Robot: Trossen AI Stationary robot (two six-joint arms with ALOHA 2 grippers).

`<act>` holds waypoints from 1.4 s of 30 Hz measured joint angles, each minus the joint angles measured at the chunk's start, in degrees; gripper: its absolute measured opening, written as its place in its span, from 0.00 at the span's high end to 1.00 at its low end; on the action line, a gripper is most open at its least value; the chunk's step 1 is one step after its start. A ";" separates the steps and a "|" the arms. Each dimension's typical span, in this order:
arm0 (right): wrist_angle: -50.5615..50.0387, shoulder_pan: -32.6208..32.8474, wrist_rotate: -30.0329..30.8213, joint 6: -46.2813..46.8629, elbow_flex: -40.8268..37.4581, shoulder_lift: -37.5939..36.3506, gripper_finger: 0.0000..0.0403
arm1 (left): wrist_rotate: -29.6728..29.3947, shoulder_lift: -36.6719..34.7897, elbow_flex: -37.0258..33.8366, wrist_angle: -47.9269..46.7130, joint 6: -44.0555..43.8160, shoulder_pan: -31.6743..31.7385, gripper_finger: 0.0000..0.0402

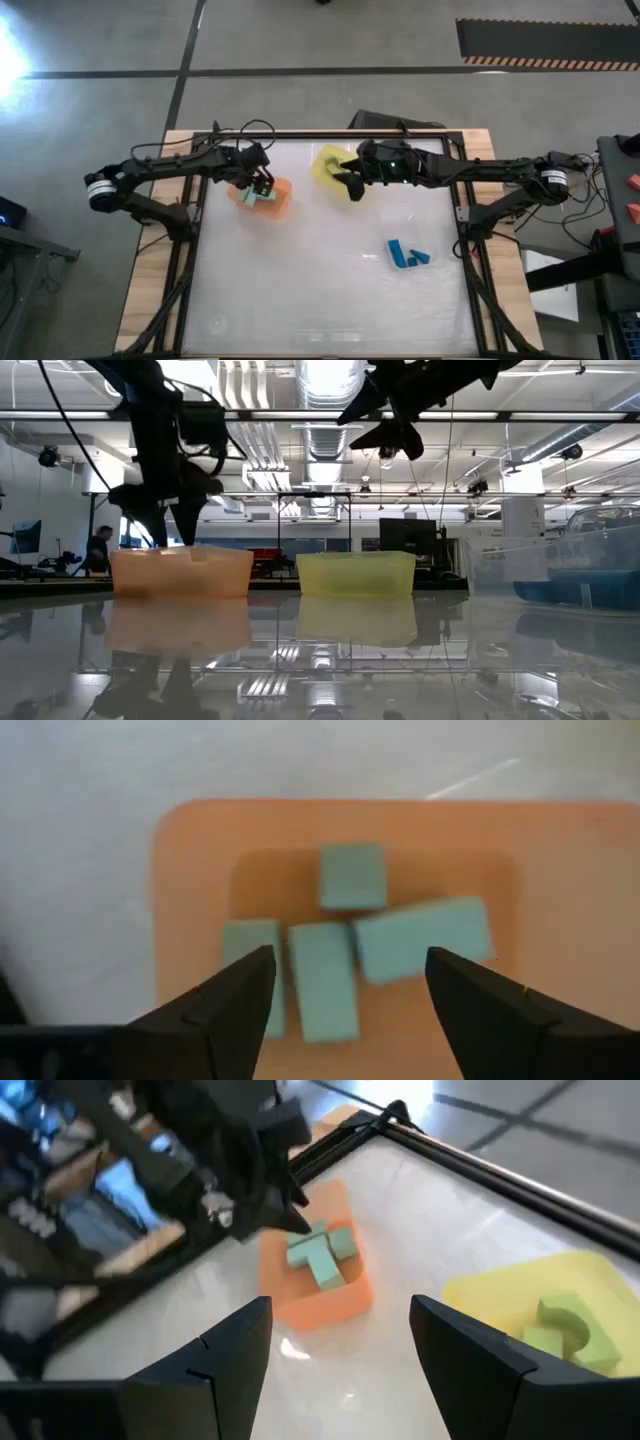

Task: Sort & place blocks by color
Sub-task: Return to Home Position

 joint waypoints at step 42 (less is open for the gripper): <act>6.96 4.92 -0.20 -23.25 -36.14 -44.39 0.41 | 10.72 -50.96 -28.50 55.67 34.90 -29.64 0.38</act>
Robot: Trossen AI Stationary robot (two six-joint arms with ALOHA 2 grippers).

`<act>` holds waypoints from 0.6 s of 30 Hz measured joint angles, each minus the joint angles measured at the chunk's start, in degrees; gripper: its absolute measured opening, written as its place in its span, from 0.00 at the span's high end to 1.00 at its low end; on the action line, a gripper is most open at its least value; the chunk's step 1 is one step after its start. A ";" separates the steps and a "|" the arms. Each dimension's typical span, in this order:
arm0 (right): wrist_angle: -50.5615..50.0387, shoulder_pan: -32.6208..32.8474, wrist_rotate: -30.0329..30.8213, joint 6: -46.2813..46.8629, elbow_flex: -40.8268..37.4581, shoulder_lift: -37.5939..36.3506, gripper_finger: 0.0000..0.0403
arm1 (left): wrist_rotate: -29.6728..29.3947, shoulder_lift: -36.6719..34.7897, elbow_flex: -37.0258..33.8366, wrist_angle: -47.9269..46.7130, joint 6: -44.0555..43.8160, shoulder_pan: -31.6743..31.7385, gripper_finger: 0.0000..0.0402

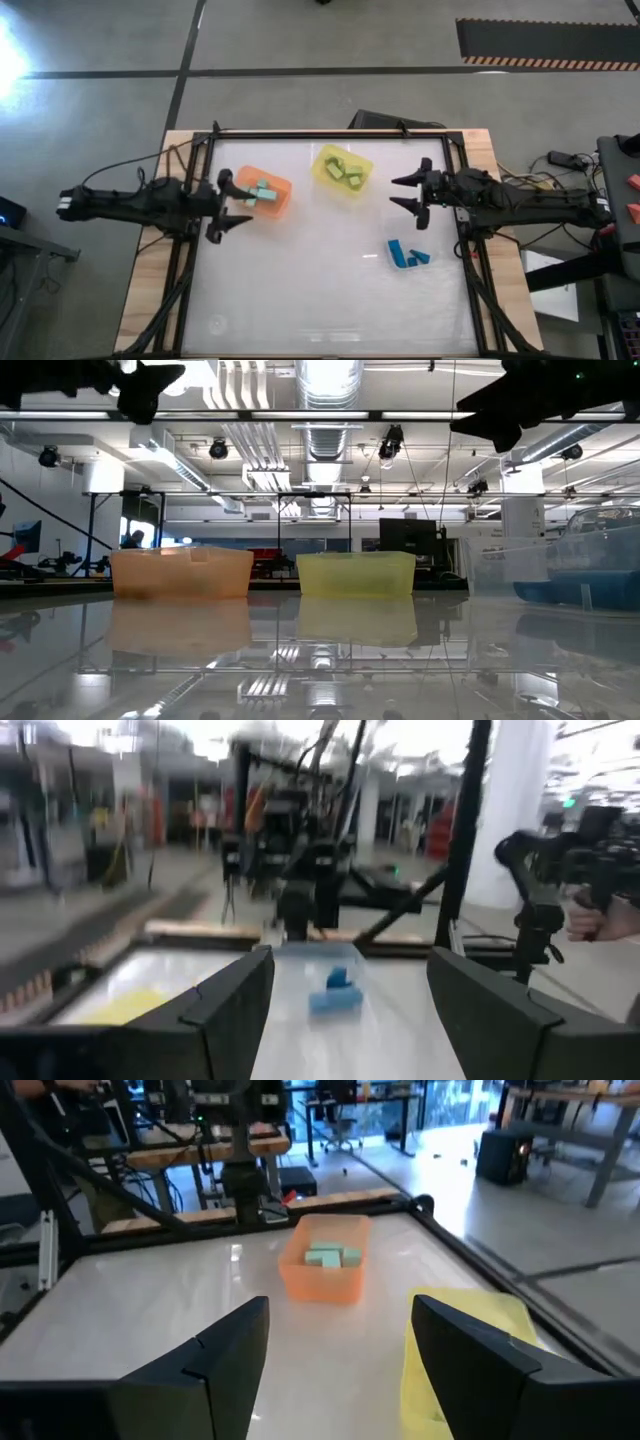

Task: Sort & place blocks by color
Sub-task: Return to Home Position

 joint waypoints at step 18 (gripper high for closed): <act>5.57 -0.02 0.59 -1.24 -11.55 -17.11 0.41 | -0.40 -18.13 -20.09 12.26 2.36 0.06 0.38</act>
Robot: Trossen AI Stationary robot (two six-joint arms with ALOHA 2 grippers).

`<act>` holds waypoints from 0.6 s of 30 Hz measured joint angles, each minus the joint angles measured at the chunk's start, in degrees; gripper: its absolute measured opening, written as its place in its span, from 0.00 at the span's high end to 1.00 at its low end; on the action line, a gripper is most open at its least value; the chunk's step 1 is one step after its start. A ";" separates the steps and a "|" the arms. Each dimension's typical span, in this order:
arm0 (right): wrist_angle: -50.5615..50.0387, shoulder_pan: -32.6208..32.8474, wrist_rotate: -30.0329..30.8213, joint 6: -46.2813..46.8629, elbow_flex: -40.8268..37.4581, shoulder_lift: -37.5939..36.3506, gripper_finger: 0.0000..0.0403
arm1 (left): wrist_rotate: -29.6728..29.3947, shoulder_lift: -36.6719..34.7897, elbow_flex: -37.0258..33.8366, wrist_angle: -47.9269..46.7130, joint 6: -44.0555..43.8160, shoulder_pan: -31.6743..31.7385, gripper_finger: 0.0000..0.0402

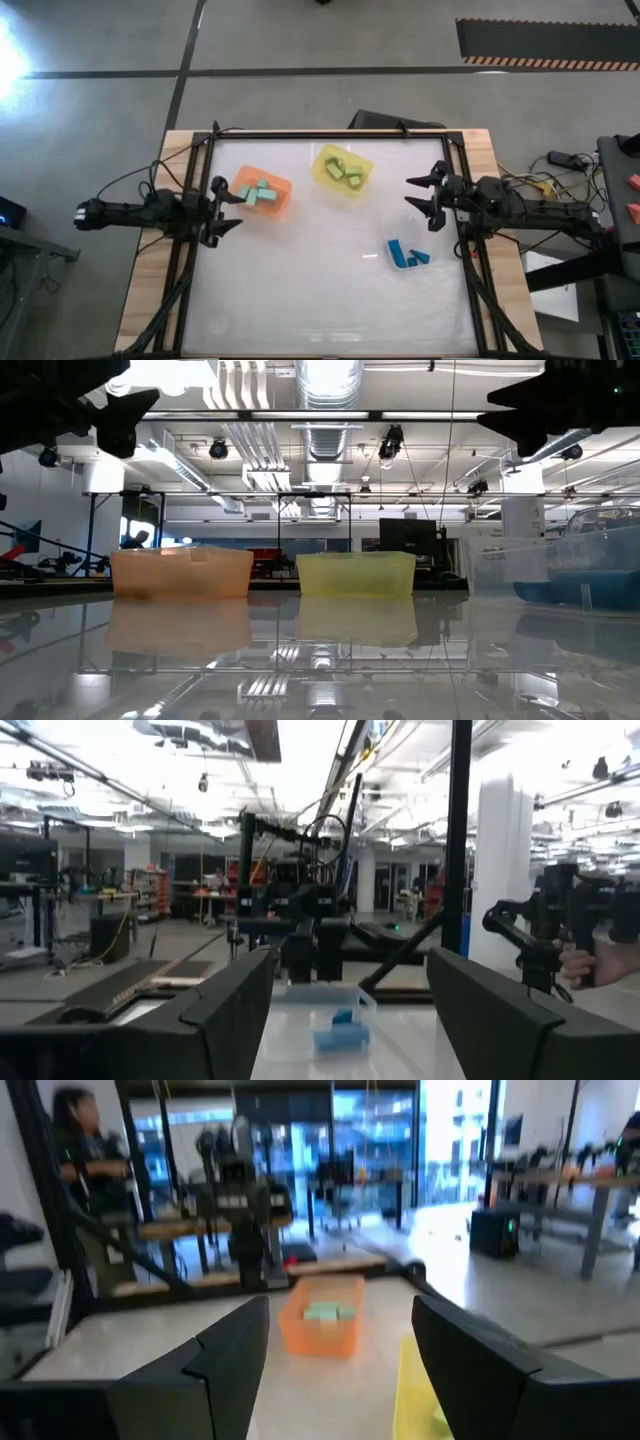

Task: Sort & place blocks by color
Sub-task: Return to Home Position

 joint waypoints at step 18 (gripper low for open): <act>5.38 -0.01 10.49 -13.20 -11.61 -10.26 0.40 | 0.04 0.93 -0.13 -3.77 -0.02 0.00 0.38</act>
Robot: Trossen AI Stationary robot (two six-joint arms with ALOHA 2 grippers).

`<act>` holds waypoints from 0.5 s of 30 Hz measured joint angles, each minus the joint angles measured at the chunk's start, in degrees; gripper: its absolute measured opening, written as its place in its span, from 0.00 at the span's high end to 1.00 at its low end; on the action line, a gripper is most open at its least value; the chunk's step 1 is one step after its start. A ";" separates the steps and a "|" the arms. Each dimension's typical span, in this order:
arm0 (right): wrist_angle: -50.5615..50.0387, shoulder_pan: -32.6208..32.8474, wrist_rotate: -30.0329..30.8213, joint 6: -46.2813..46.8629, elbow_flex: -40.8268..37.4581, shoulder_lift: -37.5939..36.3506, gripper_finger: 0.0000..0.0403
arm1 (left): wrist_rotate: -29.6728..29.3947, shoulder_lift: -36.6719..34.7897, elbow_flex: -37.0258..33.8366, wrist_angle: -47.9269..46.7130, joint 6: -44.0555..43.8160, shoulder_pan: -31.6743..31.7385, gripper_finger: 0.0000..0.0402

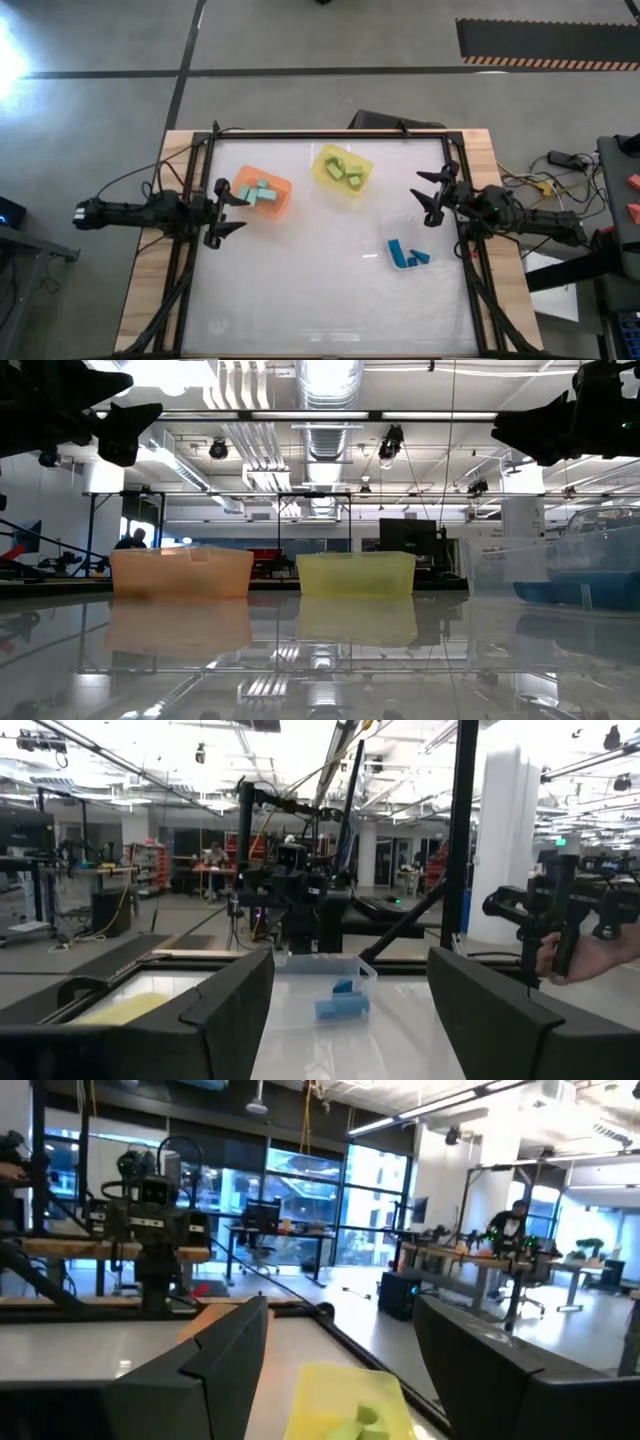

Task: Sort & place blocks by color
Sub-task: Return to Home Position

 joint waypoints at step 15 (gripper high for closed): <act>-0.22 0.01 -0.02 9.74 -0.02 1.49 0.39 | 0.02 3.23 -0.07 0.01 0.00 0.00 0.38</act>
